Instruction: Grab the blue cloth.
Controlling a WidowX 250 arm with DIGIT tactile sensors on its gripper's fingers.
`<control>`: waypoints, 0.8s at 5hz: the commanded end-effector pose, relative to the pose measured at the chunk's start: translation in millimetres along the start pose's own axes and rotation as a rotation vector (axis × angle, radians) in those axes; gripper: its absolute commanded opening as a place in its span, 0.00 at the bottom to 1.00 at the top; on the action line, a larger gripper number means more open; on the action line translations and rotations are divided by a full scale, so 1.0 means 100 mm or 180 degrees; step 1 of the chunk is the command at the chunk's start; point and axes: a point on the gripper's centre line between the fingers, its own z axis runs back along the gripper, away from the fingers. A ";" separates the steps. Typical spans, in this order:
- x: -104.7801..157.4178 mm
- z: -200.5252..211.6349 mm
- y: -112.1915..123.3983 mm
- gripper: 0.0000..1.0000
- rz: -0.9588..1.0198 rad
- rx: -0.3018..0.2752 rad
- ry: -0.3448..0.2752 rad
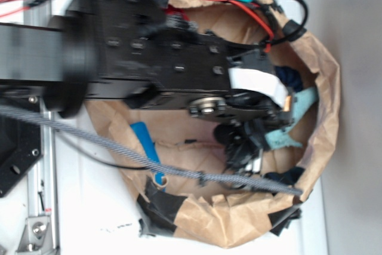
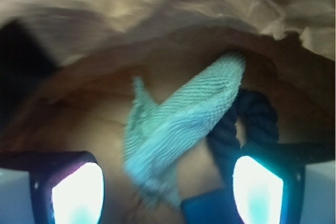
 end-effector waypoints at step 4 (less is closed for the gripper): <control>0.19 -0.48 0.01 0.00 -0.0506 0.0237 -0.0028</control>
